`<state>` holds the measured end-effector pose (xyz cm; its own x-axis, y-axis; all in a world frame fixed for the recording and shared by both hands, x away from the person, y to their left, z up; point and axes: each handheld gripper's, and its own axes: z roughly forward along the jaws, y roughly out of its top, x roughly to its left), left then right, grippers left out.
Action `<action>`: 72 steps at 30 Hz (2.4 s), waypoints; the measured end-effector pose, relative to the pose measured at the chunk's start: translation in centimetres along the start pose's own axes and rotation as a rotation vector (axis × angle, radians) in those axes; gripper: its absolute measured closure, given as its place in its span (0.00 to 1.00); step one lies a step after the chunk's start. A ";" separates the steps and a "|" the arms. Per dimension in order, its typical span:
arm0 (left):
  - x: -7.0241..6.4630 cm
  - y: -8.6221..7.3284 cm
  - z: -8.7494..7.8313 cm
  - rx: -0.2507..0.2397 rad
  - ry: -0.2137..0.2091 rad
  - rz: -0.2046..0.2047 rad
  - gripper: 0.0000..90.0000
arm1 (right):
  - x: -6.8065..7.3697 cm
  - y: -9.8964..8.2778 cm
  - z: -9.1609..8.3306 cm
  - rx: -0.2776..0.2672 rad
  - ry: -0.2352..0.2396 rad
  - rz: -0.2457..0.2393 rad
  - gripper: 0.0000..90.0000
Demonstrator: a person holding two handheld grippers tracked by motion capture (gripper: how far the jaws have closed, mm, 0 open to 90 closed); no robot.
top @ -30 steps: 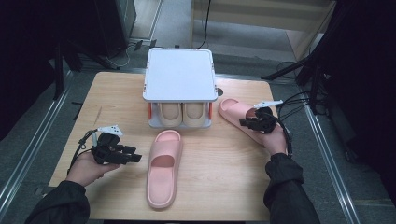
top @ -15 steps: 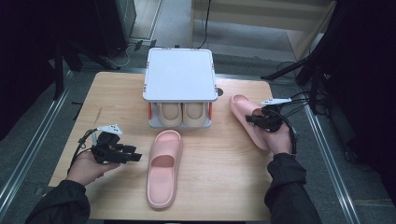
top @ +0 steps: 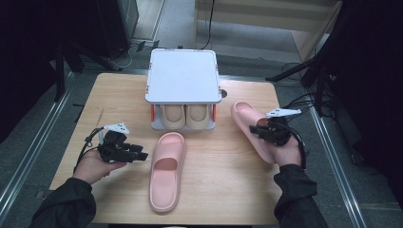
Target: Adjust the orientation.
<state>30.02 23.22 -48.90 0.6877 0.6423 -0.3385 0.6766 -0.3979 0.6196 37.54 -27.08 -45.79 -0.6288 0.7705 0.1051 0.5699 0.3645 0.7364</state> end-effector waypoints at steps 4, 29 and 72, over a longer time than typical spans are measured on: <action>0.2 0.5 0.2 0.000 -0.001 0.003 0.60 | 1.5 -0.6 -0.5 0.015 0.011 -0.007 0.95; 0.0 2.2 1.0 -0.006 0.011 0.061 0.68 | 10.9 -2.6 1.4 0.087 0.113 -0.073 0.94; -0.1 2.0 1.3 0.023 0.014 0.078 0.67 | 15.9 -2.5 5.2 0.155 0.162 -0.157 0.82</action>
<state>31.64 21.56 -48.56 0.7347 0.6181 -0.2797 0.6273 -0.4620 0.6269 28.87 -13.02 -49.48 -0.7851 0.6091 0.1122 0.5251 0.5586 0.6421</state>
